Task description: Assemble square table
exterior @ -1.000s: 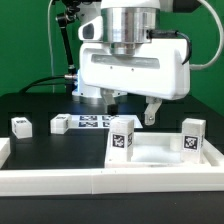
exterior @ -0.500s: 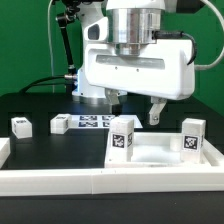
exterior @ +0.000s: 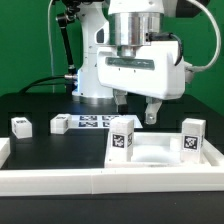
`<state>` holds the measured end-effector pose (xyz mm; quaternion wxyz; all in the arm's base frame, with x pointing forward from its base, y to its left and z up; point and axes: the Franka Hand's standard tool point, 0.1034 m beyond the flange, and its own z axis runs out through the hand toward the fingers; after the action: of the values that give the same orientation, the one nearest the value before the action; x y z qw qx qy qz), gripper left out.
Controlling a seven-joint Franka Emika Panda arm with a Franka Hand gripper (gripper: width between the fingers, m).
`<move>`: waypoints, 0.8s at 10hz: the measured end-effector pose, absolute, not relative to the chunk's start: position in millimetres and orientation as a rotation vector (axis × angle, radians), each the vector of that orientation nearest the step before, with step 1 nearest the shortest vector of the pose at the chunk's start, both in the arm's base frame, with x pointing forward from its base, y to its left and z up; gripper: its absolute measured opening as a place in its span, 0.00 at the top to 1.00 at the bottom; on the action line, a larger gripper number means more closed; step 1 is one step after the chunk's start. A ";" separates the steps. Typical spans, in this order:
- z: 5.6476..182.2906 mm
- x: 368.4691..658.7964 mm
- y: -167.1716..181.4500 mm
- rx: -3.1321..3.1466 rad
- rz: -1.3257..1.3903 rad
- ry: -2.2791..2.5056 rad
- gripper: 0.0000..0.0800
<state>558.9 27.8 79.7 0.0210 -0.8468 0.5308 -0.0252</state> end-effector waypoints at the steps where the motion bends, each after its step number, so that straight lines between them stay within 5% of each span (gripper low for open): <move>1: 77.2 554.3 30.8 -2.627 -0.083 1.643 0.19; 8: 60.6 535.5 39.1 -1.981 -0.019 2.330 0.19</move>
Offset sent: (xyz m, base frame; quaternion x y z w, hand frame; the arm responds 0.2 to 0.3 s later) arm 0.0000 0.0000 0.0000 0.0000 0.0000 0.1296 0.9916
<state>535.5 39.1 60.6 0.0414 -0.6473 0.7611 -0.0061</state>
